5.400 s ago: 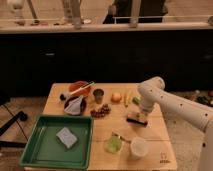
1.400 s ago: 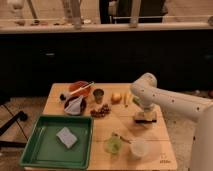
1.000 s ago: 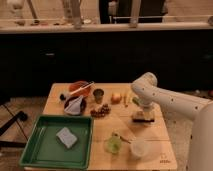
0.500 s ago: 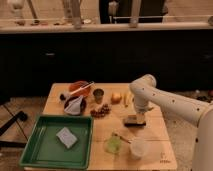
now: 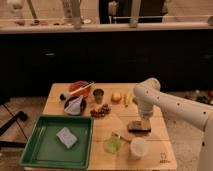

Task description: Wipe table surface with eraser

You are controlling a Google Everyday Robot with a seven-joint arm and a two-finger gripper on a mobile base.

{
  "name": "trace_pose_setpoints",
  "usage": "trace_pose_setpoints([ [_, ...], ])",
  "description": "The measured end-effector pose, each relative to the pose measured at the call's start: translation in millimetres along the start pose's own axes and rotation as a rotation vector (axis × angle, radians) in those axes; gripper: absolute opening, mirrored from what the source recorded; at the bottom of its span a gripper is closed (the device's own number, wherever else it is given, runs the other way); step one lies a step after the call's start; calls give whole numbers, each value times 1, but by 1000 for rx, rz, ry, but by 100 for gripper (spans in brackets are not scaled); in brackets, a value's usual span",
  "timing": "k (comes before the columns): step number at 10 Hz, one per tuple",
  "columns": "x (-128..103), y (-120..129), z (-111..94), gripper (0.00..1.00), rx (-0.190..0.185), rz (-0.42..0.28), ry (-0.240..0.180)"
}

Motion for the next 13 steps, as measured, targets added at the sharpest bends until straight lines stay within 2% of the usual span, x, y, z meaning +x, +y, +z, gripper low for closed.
trace_pose_setpoints([
  [4, 27, -8, -10, 2, 41, 75, 50],
  [8, 36, -45, -3, 2, 81, 120, 76],
  [11, 22, -59, 1, 2, 88, 96, 52],
  [13, -9, -57, 3, 2, 77, 33, 8],
])
